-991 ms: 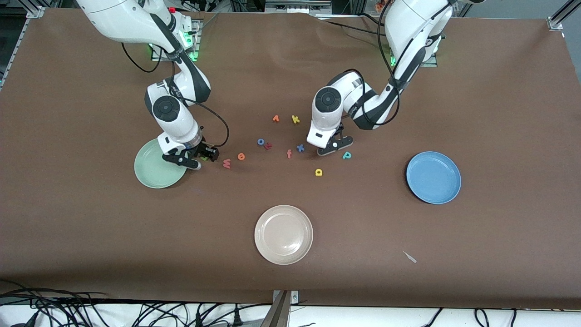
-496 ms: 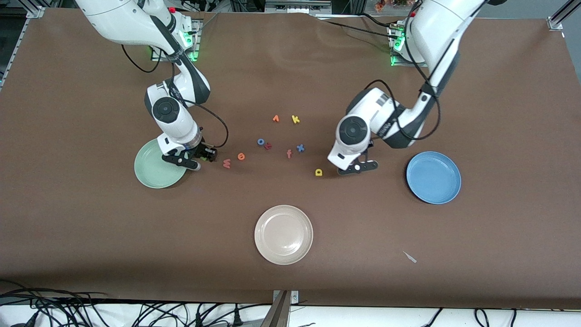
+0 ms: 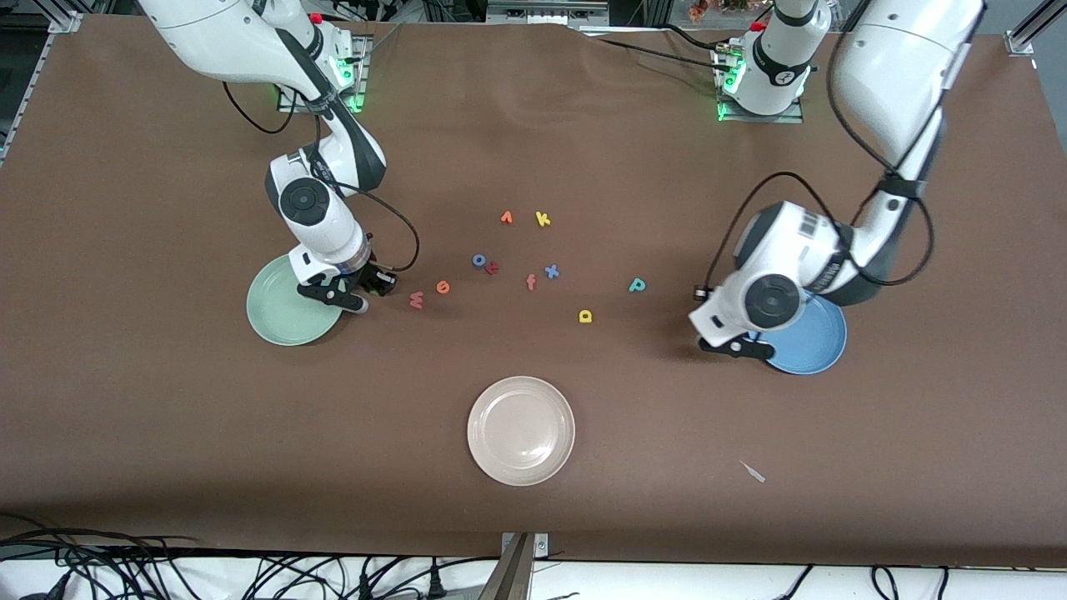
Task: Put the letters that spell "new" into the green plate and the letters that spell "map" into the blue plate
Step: 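Open the left gripper over the blue plate while the right gripper drops n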
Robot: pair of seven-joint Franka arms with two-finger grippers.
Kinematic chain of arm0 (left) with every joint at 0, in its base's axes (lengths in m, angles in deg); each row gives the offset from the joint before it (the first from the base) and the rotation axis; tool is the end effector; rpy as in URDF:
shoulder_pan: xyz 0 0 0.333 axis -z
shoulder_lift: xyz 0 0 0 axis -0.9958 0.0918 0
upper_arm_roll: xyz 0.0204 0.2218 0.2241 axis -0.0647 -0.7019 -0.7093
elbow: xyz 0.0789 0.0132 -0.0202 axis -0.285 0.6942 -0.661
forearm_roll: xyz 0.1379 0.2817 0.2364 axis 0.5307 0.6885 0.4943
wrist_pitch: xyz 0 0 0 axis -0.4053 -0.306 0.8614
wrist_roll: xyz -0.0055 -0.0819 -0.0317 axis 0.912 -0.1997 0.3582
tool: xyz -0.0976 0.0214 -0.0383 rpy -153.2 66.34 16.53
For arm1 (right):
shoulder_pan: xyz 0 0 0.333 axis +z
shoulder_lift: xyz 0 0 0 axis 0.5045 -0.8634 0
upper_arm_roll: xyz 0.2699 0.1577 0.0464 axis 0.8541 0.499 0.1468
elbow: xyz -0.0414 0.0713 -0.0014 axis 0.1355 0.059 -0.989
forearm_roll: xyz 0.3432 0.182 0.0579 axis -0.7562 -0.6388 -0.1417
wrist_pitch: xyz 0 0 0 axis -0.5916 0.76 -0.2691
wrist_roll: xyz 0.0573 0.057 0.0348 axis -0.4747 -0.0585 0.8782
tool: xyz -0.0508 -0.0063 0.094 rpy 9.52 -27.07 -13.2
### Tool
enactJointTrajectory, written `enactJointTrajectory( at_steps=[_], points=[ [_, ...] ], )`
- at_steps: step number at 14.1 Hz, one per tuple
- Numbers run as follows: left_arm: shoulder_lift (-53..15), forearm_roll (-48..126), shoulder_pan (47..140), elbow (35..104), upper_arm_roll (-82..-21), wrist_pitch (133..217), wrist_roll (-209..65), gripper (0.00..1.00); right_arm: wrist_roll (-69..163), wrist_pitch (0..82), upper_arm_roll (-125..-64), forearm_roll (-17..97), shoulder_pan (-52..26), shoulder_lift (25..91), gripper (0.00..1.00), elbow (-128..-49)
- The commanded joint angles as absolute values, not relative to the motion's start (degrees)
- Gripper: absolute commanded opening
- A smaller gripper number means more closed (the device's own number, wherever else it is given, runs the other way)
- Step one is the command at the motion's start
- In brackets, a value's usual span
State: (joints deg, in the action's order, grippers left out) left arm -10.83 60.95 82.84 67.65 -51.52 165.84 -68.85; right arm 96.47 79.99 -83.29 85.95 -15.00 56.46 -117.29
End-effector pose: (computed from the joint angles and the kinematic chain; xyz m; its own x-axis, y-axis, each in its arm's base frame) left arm 0.6114 -0.1443 0.2380 0.9121 -0.1800 -0.3684 -0.2161 -0.9746 -0.0588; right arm 0.5136 0.2043 0.1804 0.9620 -0.2683 0.0508 -0.2685 -0.9633 -0.0022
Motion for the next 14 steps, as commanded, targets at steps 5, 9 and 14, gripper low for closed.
enactJointTrajectory(
  at_steps=[5, 9, 14],
  points=[
    [-10.9, 68.7, 74.4, 67.8, -50.9, 165.1, -91.8, 0.08, 89.8, 58.6, -83.6, 87.0, -15.2, 62.5, 0.07, -108.0],
    [-10.0, 68.8, 73.4, 67.8, -50.9, 166.6, -93.8, 0.88, 77.3, 51.5, -89.3, 87.0, -15.2, 63.7, 0.08, -105.0],
    [-10.4, 64.1, 74.1, 67.6, -49.6, 166.5, -92.6, 1.00, 72.7, 62.9, -93.0, 86.9, -15.2, 64.6, 0.19, -113.8]
  ],
)
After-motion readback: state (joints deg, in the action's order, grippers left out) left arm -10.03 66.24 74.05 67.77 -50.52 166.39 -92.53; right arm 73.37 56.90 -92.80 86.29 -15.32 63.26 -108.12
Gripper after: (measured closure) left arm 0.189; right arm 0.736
